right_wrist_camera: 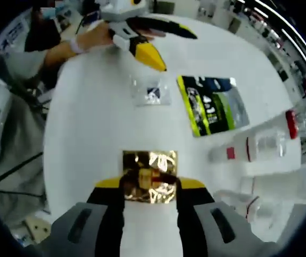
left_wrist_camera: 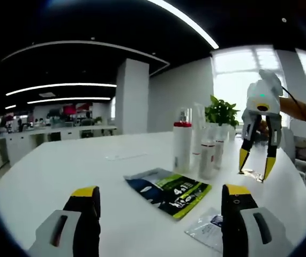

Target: Arrange the skincare products in the storage area until every visible bottle or jar stands upright without overlapping.

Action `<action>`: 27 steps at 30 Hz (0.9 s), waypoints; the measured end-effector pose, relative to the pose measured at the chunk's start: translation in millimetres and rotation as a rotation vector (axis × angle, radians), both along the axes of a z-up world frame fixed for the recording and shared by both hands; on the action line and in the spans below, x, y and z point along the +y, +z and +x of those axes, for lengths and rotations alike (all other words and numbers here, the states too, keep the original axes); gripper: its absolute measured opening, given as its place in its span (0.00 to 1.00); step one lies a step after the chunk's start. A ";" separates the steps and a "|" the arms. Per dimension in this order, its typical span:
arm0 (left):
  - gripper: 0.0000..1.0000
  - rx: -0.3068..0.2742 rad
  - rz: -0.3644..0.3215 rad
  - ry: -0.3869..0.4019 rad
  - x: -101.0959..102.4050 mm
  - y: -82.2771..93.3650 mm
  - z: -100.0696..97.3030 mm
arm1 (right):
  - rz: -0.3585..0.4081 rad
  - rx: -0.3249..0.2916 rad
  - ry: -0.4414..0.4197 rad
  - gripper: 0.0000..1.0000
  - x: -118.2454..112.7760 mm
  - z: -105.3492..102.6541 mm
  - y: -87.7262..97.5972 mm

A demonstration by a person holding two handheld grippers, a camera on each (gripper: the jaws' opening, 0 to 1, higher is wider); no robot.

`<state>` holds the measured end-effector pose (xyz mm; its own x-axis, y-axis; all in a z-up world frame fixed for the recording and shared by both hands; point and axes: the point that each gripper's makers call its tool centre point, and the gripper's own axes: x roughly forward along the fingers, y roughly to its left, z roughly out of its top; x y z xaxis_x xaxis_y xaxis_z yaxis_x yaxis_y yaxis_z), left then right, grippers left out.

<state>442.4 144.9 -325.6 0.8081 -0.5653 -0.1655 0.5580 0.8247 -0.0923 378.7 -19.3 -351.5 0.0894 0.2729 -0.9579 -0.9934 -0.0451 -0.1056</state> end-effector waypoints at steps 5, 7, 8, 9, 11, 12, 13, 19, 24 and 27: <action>0.97 -0.011 -0.033 -0.007 -1.9 3.8 -1.3 | -0.035 -0.034 0.072 0.36 25.1 6.5 -8.3; 0.96 -0.009 -0.023 -0.001 -0.6 1.9 -0.8 | -0.063 -0.028 0.091 0.36 31.6 8.8 -11.7; 0.96 -0.008 -0.019 0.002 -0.3 1.0 -0.5 | -0.067 -0.030 0.091 0.36 34.5 10.5 -12.8; 0.96 -0.008 -0.017 0.004 0.0 0.5 0.0 | -0.080 -0.028 0.100 0.36 37.1 11.9 -15.2; 0.96 -0.006 -0.022 0.004 0.0 0.5 0.5 | -0.108 -0.017 0.108 0.36 38.9 12.7 -20.0; 0.96 -0.006 -0.024 -0.003 -1.0 1.2 0.2 | -0.129 -0.006 0.114 0.36 39.0 12.0 -23.2; 0.96 -0.010 -0.026 -0.009 -1.9 2.3 -0.4 | -0.159 0.003 0.117 0.36 36.5 11.0 -25.2; 0.96 -0.028 -0.017 -0.006 -2.9 6.6 -1.1 | -0.195 0.000 0.143 0.37 40.9 5.2 -30.3; 0.96 -0.034 -0.041 -0.021 -5.6 11.2 -2.8 | -0.214 0.008 0.127 0.37 39.9 6.9 -30.4; 0.96 -0.040 -0.027 -0.016 -5.0 11.3 -2.1 | -0.211 0.023 0.123 0.37 41.3 7.1 -30.7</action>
<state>440.3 139.8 -314.3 0.8046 -0.5820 -0.1181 0.5747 0.8132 -0.0920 385.8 22.0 -382.2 0.0456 0.0737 -0.9962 -0.9810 -0.1848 -0.0586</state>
